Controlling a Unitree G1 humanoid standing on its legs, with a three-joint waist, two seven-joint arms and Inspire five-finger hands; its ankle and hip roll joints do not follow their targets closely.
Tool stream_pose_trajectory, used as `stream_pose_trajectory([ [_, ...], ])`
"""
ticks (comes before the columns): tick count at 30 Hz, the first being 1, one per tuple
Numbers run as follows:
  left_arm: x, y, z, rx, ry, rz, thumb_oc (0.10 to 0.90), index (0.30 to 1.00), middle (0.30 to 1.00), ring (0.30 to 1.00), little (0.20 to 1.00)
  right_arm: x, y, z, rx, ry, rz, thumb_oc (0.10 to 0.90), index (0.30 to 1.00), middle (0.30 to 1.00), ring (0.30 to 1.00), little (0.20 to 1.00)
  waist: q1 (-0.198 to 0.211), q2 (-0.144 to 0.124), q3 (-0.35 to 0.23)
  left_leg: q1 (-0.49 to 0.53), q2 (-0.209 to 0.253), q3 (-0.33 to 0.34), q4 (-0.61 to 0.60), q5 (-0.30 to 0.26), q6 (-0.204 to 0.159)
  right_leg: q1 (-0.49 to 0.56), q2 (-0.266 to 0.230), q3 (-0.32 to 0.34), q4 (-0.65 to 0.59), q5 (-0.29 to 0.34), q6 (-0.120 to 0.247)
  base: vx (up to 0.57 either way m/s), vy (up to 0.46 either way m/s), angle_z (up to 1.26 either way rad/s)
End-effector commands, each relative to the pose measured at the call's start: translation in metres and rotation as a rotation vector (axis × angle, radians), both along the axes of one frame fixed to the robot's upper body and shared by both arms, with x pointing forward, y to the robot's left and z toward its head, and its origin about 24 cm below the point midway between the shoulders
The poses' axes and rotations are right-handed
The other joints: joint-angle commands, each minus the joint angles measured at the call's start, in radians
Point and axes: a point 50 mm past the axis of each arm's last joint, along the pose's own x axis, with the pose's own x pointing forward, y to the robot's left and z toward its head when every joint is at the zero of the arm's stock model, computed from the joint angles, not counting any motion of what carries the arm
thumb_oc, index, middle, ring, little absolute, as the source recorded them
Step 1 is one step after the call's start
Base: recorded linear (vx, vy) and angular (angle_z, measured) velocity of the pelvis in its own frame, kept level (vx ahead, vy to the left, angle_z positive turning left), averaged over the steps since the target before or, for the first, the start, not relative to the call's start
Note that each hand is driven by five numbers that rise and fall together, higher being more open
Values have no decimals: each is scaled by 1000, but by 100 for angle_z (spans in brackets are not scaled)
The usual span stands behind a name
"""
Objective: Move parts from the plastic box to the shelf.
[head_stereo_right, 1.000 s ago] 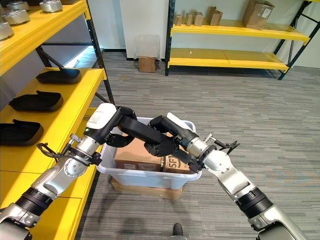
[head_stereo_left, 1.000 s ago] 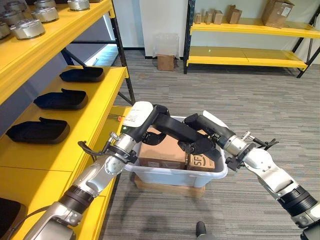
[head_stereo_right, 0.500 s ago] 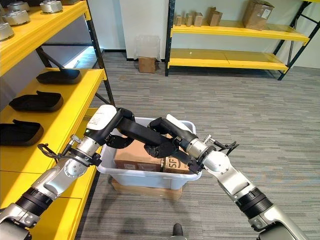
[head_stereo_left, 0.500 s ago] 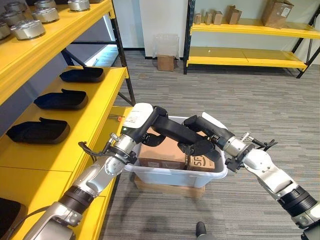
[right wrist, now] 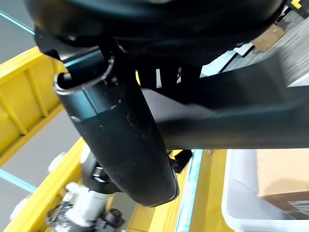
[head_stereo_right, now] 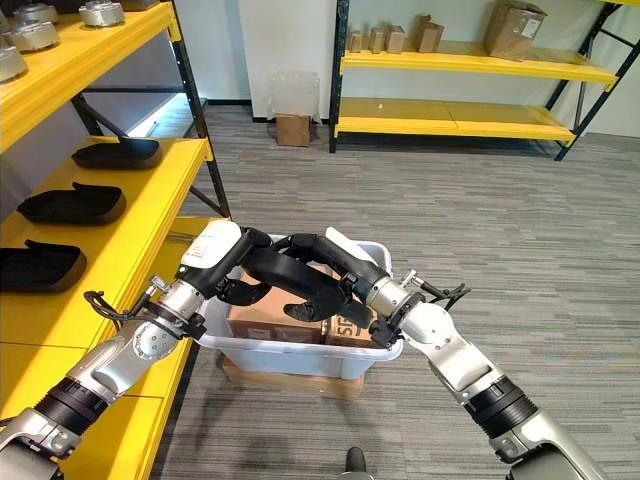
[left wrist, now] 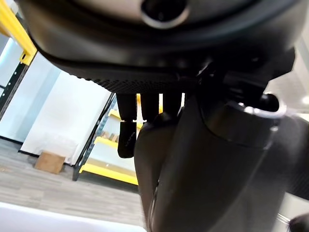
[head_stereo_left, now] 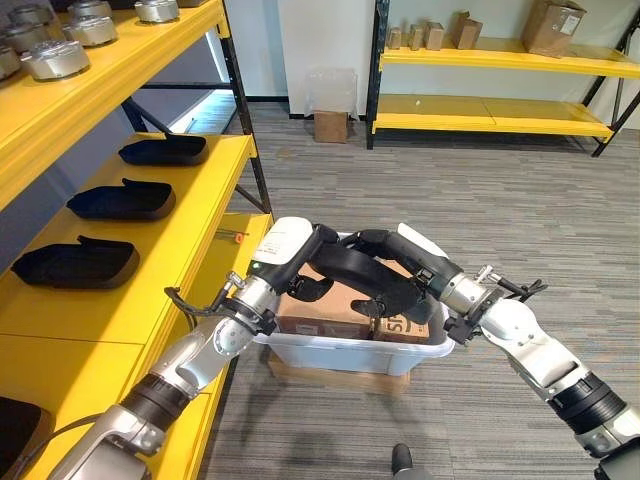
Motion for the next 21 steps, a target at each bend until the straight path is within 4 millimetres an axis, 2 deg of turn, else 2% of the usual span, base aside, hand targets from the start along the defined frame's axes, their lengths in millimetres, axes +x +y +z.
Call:
stream_pose_trajectory([
  [1,15,7,39,-35,-162,6,400,300,300,300,300,-7,21,73,193,-303,146,900,1000,1000,1000,1000,5,-3,-109,78,48,-4,-8,-79,-13,-5,-60,68,74,-84,72,0,0,0],
  [4,14,21,33,-17,-141,53,400,300,300,300,300,-8,15,71,200,-301,126,900,1000,1000,1000,1000,4,0,-110,78,46,-3,-8,-80,-13,-6,-61,68,74,-84,72,0,-1,-1],
  [6,12,37,28,-23,-125,118,400,300,300,300,300,-11,6,69,210,-301,95,900,1000,1000,1000,1000,5,3,-111,76,46,-4,-8,-79,-13,-6,-61,67,74,-84,72,-5,-13,-10],
  [7,8,59,20,-44,-99,210,400,300,300,300,300,-14,-5,64,216,-296,53,900,1000,1000,1000,1000,8,6,-108,70,46,-7,-8,-76,-14,-8,-61,64,73,-84,72,-19,-27,-12],
  [12,-12,109,8,-157,-76,419,400,300,300,300,300,-20,-32,48,223,-265,-82,900,1000,1000,1000,1000,21,18,-102,56,43,-21,-8,-69,-15,-9,-64,51,76,-87,68,-4,-6,-1],
  [15,-23,117,14,-194,-121,447,400,300,300,300,300,-23,-45,35,231,-236,-157,900,1000,1000,1000,1000,28,22,-98,50,42,-32,-8,-67,-14,-6,-65,39,78,-91,66,-13,-20,11],
  [16,-29,115,22,-220,-160,430,400,300,300,300,300,-25,-49,29,245,-215,-184,900,1000,1000,1000,1000,31,23,-96,47,41,-38,-8,-67,-13,-5,-65,35,77,-92,66,-14,-15,13],
  [21,-29,104,39,-232,-221,362,400,300,300,300,300,-25,-50,26,256,-213,-202,900,1000,1000,1000,1000,33,24,-94,45,38,-43,-8,-69,-12,-3,-66,33,75,-90,65,-6,-4,2],
])
